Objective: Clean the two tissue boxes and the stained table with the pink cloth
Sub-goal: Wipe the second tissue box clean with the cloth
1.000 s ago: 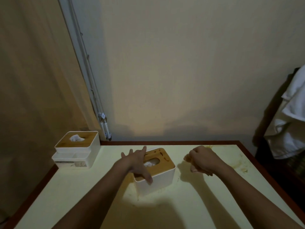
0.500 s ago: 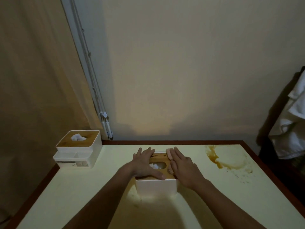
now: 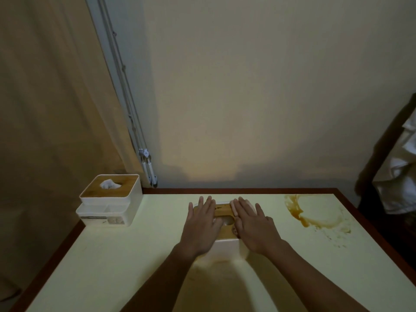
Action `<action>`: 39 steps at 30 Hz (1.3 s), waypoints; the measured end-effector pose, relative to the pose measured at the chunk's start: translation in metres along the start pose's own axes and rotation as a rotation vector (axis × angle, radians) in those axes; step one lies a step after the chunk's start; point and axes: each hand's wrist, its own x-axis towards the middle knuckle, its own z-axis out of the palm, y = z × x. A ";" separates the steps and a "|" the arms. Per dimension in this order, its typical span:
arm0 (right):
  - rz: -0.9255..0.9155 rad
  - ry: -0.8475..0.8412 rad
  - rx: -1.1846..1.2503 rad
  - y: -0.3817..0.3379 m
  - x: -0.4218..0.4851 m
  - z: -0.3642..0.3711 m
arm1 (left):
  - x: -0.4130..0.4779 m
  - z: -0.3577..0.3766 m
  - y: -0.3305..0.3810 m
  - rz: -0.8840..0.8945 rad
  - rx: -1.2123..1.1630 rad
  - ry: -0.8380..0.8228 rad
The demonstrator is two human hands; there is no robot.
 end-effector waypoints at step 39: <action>-0.053 -0.062 -0.067 0.004 -0.032 0.002 | -0.001 -0.005 -0.001 0.213 0.063 0.131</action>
